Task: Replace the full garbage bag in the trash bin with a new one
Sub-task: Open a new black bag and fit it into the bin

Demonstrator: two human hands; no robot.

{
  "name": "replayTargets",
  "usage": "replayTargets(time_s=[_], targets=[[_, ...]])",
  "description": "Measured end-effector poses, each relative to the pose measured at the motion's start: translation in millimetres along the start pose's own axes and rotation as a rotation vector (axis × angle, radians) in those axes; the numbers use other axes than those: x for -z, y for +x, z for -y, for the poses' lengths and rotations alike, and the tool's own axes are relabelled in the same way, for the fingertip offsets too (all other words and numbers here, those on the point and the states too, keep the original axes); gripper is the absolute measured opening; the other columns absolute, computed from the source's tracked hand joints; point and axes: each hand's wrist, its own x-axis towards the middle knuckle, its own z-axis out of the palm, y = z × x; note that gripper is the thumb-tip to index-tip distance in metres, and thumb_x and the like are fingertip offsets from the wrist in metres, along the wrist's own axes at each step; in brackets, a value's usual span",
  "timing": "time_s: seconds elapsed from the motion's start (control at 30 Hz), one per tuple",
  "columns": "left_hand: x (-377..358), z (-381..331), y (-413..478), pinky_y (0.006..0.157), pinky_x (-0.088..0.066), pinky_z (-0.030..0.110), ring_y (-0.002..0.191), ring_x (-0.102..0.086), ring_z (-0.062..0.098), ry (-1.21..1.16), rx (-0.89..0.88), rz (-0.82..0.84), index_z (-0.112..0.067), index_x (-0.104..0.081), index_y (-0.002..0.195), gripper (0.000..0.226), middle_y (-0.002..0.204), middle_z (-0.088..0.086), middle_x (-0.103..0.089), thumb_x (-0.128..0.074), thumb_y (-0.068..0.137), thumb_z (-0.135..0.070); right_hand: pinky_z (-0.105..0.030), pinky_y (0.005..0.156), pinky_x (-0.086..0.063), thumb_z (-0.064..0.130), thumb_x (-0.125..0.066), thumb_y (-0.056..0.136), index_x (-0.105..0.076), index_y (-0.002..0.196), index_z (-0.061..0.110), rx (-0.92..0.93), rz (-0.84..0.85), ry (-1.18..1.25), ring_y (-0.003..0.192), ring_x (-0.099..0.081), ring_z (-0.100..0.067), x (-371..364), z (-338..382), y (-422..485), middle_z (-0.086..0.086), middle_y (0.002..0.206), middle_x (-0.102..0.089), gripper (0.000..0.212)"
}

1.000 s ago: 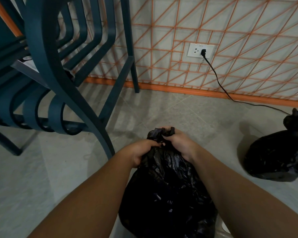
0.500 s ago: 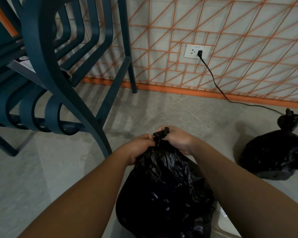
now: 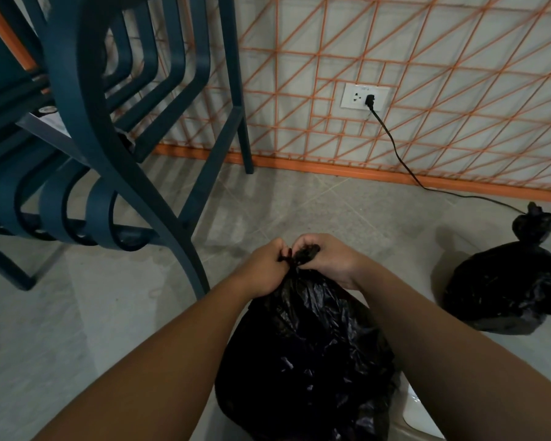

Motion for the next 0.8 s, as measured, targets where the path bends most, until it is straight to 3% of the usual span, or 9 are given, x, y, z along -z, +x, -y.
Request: replayTargets(time_s=[0.1,0.23,0.4,0.5,0.6,0.8], targets=[[3,-4,-2,0.062,-0.037,0.028,0.066,-0.049,0.014,-0.171,0.138,0.059,-0.022,-0.048,0.073,0.018,0.069,-0.002,-0.053,-0.056,0.080,-0.008,-0.015,0.056,-0.037,-0.016,-0.065,0.073,-0.051,0.067,0.017,0.037,-0.020,-0.108,0.062,-0.045,-0.009,-4,-3,-1,0.001,0.066,-0.050,0.036],[7,-9,-4,0.060,-0.039,0.026,0.065,-0.052,0.011,-0.219,0.190,0.060,-0.022,-0.055,0.072,0.011,0.069,-0.004,-0.056,-0.057,0.078,-0.014,-0.013,0.054,-0.033,-0.006,-0.070,0.071,-0.045,0.067,0.019,0.126,-0.137,-0.307,0.059,-0.042,-0.006,-7,-8,3,0.007,0.064,-0.048,0.035],[7,-13,-3,0.056,-0.047,0.016,0.063,-0.059,0.011,-0.406,0.258,0.076,-0.021,-0.064,0.070,0.034,0.062,-0.003,-0.067,-0.041,0.089,-0.004,-0.014,0.050,-0.033,0.001,-0.070,0.070,-0.033,0.062,0.025,0.200,-0.245,-0.502,0.054,-0.036,-0.004,-12,-11,9,0.011,0.058,-0.042,0.045],[7,-10,-5,0.056,-0.050,0.017,0.070,-0.062,0.014,-0.391,0.263,0.146,-0.022,-0.062,0.098,0.029,0.086,0.007,-0.068,-0.041,0.092,-0.003,-0.014,0.049,-0.032,0.002,-0.069,0.072,-0.038,0.063,0.023,0.219,-0.255,-0.457,0.053,-0.038,-0.004,-11,-11,9,0.012,0.057,-0.043,0.039],[7,-5,-4,0.050,-0.047,0.016,0.065,-0.062,0.012,-0.387,0.248,0.158,-0.014,-0.064,0.114,0.030,0.090,0.010,-0.067,-0.046,0.093,-0.002,-0.019,0.054,-0.032,0.000,-0.072,0.072,-0.046,0.066,0.018,0.234,-0.237,-0.358,0.056,-0.039,-0.005,-7,-10,8,0.009,0.061,-0.044,0.032],[4,3,0,0.048,-0.044,0.007,0.053,-0.059,-0.002,-0.151,0.116,-0.031,-0.006,-0.074,0.091,0.017,0.069,-0.004,-0.066,-0.058,0.091,-0.012,-0.024,0.070,-0.045,-0.004,-0.076,0.069,-0.063,0.074,0.014,0.154,-0.189,-0.219,0.071,-0.056,-0.013,1,-6,-2,-0.001,0.074,-0.060,0.023]])
